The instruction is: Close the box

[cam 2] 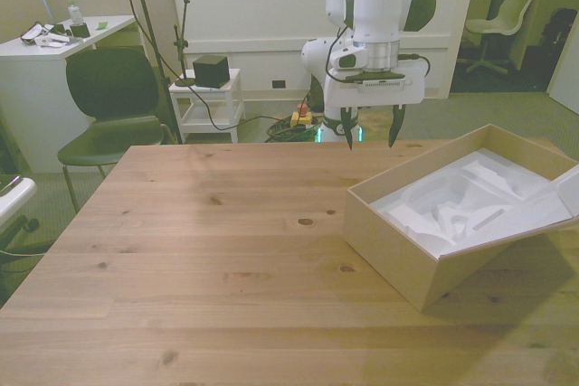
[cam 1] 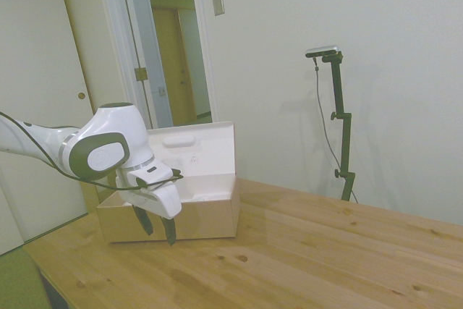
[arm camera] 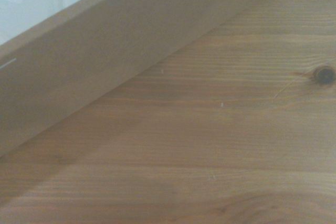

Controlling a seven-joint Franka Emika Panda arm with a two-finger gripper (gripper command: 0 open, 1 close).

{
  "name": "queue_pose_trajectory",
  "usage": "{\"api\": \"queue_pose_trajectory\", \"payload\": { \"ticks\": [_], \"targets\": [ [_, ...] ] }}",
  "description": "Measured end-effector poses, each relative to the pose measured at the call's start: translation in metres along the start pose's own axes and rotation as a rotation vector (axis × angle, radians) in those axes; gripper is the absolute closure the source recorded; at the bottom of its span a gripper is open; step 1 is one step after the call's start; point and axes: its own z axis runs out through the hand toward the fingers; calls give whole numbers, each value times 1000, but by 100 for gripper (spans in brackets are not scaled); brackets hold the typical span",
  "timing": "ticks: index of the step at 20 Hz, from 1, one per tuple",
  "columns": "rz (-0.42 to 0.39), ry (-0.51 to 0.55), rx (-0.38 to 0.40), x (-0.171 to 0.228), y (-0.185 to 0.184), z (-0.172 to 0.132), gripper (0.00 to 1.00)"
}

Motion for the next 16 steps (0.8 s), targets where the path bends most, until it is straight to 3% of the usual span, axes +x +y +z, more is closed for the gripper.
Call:
{"api": "queue_pose_trajectory", "payload": {
  "ticks": [4,7,16],
  "targets": [
    [37,-3,24,3,1,-4,0],
    [54,20,82,7,-1,-26,0],
    [-72,183,290,-10,-44,-120,0]
  ]
}}
